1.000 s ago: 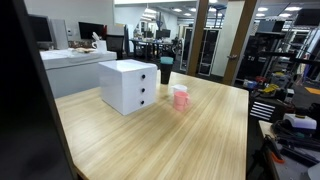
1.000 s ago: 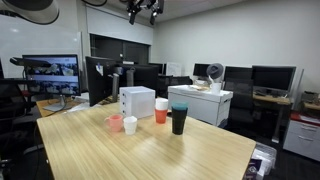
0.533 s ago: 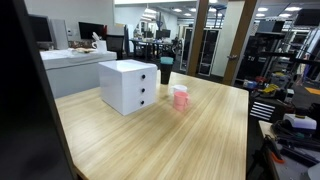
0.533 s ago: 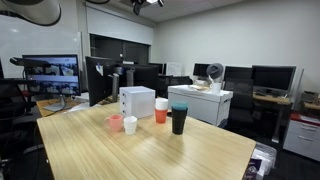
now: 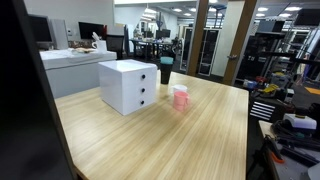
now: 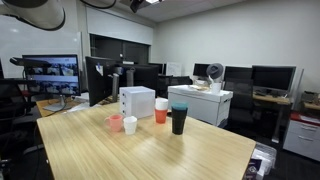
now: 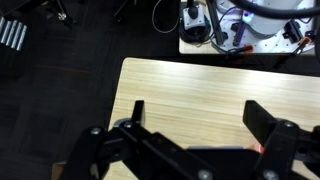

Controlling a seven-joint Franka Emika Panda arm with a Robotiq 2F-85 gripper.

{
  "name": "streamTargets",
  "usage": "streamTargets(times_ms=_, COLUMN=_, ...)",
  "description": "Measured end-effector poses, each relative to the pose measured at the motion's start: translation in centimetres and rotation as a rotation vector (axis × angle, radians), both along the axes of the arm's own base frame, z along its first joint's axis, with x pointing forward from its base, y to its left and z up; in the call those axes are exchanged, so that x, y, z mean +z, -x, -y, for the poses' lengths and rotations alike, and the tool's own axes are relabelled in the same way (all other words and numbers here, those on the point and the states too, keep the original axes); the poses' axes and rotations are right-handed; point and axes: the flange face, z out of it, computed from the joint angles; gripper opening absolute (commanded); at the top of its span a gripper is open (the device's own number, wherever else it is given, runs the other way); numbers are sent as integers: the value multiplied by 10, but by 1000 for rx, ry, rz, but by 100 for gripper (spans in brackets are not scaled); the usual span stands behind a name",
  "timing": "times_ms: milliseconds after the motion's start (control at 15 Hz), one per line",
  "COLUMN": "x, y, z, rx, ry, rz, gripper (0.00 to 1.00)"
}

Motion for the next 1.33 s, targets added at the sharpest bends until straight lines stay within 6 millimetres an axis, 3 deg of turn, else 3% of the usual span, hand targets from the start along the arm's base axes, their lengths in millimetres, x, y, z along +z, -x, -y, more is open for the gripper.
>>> streamTargets(times_ms=333, x=-12, y=0, z=-33, rx=-23, ry=-172, rz=-26, gripper=100)
streamTargets(times_ms=600, x=8, y=-11, z=-82, rx=72, ry=-214, rz=52, gripper=100)
streamTargets(times_ms=1067, x=10, y=-15, z=-88, rx=98, ry=-219, rz=71, gripper=100)
streamTargets(times_ms=1333, x=8, y=-40, z=-117, rx=214, ry=-313, rz=179, gripper=100)
